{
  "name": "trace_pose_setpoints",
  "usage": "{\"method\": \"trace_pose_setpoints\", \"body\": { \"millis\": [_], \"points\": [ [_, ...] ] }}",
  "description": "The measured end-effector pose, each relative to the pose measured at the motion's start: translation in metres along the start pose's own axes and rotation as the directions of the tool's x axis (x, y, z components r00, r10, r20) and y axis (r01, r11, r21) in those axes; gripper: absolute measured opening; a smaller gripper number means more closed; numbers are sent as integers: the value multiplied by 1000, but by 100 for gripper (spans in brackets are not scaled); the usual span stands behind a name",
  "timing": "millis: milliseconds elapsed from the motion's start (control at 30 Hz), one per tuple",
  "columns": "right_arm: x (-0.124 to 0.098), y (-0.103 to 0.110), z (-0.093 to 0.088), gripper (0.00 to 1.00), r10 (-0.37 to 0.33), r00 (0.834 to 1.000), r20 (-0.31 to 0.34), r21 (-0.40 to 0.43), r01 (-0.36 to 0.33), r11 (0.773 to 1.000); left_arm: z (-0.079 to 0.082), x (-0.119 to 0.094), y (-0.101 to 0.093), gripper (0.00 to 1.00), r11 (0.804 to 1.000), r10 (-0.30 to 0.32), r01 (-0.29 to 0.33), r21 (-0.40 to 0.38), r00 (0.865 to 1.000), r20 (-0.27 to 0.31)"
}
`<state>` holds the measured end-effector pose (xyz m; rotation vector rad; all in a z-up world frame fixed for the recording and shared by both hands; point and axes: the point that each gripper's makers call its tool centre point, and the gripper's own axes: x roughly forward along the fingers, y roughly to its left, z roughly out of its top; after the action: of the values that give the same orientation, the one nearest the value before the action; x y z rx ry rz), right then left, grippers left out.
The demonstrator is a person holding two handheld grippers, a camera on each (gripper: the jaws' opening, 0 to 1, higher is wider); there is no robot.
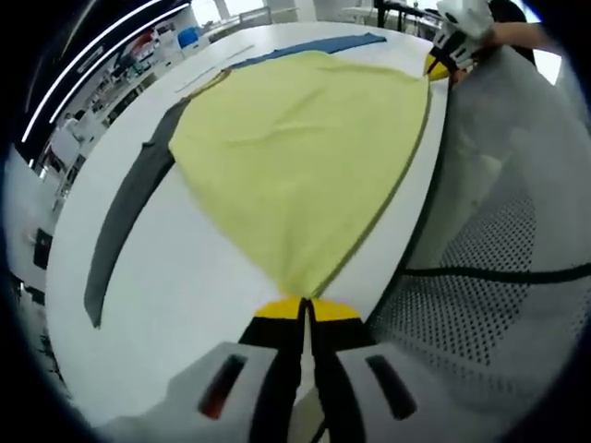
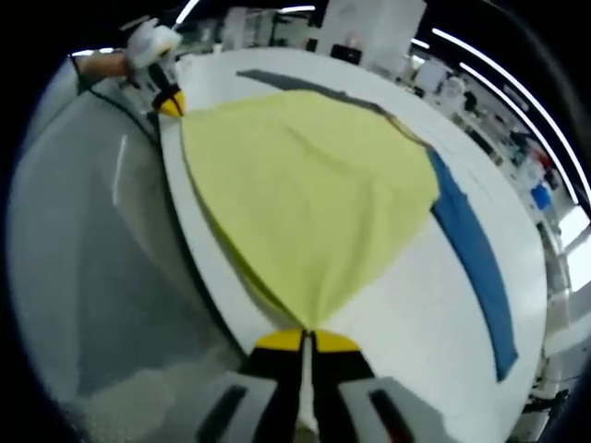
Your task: Fold the garment on the visible template until the final outline fits inside the template.
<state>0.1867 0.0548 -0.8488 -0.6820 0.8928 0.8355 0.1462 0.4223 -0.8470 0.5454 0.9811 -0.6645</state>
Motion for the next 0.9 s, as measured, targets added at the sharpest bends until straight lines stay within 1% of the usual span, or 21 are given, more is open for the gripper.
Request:
{"method": "trace_pose_setpoints", "body": {
  "millis": [133,200,267,333,400,433,467,500,533,567,600,633,667,700,767,800,833,867,900],
  "points": [
    [0,1,-4,0,5,1000,-18,-3,-5,1000,0,-1,-2,0,1000,-6,6,-28,1000,16],
    [-1,1,-4,2,12,1000,-12,11,-12,1000,-1,-1,-1,0,999,-15,17,-50,1000,27],
    [-3,-2,-2,11,8,1000,0,26,-8,1000,1,-1,-3,3,994,-41,45,-95,998,49],
    [-7,-5,0,17,5,1000,19,30,-6,1000,6,-3,-5,11,989,-51,62,-134,995,85],
    [-10,-8,2,27,-1,999,38,42,-1,999,11,-6,-5,19,985,-45,64,-158,992,118],
    [-12,-10,6,33,-3,998,61,68,-1,998,14,-8,-5,23,984,-45,67,-163,990,132],
    [-14,-11,9,41,-5,996,85,94,-3,996,20,-10,-2,29,983,-39,69,-168,983,178],
    [-17,-14,15,48,-9,993,121,117,-5,993,22,-11,-1,37,982,-37,72,-177,981,193],
    [-19,-17,17,55,-17,990,139,129,-1,992,27,-14,0,43,974,-34,84,-213,974,225],
    [-22,-20,22,65,-25,985,169,144,0,990,32,-16,2,48,967,-32,93,-236,968,250],
    [-24,-22,24,71,-32,982,184,157,3,988,36,-19,7,56,960,-24,102,-262,958,287],
    [-26,-25,26,77,-40,979,198,179,4,984,40,-21,9,62,953,-19,112,-281,950,312],
    [-29,-28,30,83,-48,974,221,204,2,979,47,-25,13,67,944,-12,127,-304,936,351],
    [-31,-31,32,87,-56,971,234,225,2,974,51,-28,15,74,938,-10,138,-319,928,373],
    [-36,-37,39,96,-75,959,274,283,-5,959,61,-34,19,84,917,-1,165,-363,912,411],
    [-39,-42,43,100,-97,950,297,324,-4,946,63,-35,22,90,908,2,178,-379,904,428],
    [-42,-45,44,100,-101,948,302,338,-7,941,67,-38,26,93,903,6,188,-386,893,449],
    [-44,-48,46,100,-108,942,317,356,-13,934,69,-42,25,95,903,14,182,-390,894,448],
    [-46,-51,45,100,-112,940,321,381,-20,924,70,-45,24,95,904,16,177,-390,895,445]
  ]
}}
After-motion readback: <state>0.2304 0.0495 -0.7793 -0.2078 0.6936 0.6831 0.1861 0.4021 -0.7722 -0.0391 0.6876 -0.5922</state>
